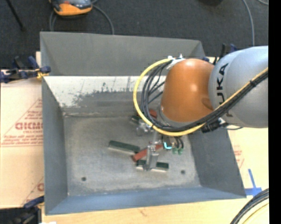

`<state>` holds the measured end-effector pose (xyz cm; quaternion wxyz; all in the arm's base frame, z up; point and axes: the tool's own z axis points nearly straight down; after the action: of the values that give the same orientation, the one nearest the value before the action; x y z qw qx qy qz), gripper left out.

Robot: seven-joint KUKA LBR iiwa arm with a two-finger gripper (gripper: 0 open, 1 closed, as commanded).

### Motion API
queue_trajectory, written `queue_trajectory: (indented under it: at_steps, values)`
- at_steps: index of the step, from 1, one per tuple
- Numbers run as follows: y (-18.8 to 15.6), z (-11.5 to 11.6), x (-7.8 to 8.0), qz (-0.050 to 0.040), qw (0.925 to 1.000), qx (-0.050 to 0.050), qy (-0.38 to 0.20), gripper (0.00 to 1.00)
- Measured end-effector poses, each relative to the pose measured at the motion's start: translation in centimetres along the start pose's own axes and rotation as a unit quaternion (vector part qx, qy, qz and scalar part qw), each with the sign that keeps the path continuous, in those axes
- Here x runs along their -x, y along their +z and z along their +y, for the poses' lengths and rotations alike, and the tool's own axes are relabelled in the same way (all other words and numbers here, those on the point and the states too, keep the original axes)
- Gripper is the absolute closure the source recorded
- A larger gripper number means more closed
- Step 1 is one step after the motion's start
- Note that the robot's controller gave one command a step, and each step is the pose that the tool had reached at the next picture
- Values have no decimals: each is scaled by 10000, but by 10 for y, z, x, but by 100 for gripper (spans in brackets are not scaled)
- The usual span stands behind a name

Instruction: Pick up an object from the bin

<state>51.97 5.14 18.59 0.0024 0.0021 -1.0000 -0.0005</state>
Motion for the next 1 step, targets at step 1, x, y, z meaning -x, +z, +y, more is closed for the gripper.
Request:
queue_trajectory:
  at_steps: [1]
  values:
    - [-4,0,1,-31,10000,2,7,0]
